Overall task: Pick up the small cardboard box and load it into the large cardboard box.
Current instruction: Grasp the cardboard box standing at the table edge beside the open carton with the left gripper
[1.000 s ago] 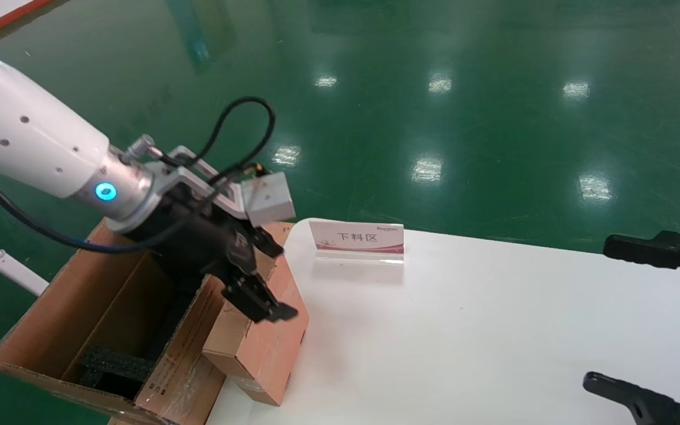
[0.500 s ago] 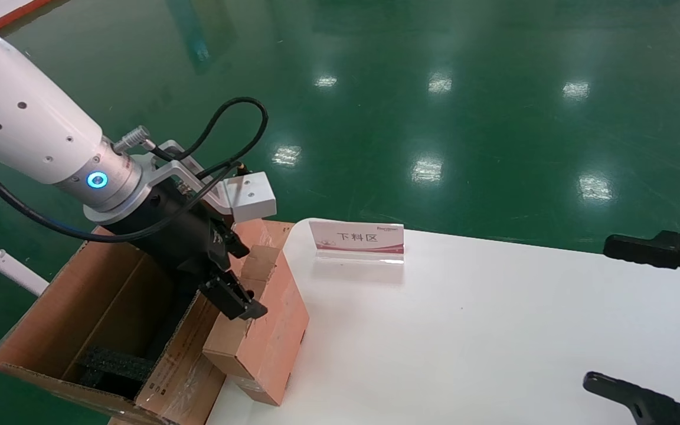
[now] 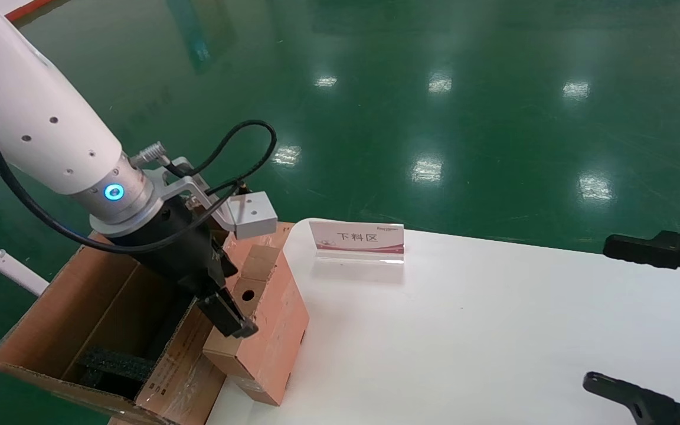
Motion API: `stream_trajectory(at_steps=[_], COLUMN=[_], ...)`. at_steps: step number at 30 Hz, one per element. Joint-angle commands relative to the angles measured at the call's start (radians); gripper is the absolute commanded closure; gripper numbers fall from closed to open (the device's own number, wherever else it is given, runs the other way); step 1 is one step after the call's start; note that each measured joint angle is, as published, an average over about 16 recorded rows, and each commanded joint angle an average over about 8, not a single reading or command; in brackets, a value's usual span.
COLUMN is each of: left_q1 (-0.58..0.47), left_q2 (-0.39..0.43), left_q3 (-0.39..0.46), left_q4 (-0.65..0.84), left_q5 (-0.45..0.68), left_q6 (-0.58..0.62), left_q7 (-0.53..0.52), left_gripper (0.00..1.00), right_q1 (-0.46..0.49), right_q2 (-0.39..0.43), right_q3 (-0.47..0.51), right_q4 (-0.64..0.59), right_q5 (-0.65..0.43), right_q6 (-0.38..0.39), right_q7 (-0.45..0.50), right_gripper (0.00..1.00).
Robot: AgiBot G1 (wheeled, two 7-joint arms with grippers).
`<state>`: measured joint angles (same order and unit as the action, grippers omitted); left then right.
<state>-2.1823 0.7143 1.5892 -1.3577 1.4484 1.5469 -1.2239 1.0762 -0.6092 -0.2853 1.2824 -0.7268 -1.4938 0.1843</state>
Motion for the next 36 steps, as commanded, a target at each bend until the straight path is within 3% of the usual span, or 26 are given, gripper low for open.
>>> stream_trajectory(at_steps=[1, 36], left_q1=[-0.003, 0.014], left_q2=[0.002, 0.031], left_q3=[0.016, 0.100], left_q4=[0.000, -0.001], left_q5=[-0.012, 0.016], left_q6=[-0.006, -0.073], left_q7=[-0.007, -0.056], left_gripper=[0.00, 0.00], right_q1=[0.000, 0.001], right_q2=[0.000, 0.001], right_q3=[0.000, -0.003], right_q4=[0.000, 0.000], right_q5=[0.000, 0.002], right_q6=[0.000, 0.001], right_q7=[0.000, -0.001], right_gripper=[0.00, 0.00])
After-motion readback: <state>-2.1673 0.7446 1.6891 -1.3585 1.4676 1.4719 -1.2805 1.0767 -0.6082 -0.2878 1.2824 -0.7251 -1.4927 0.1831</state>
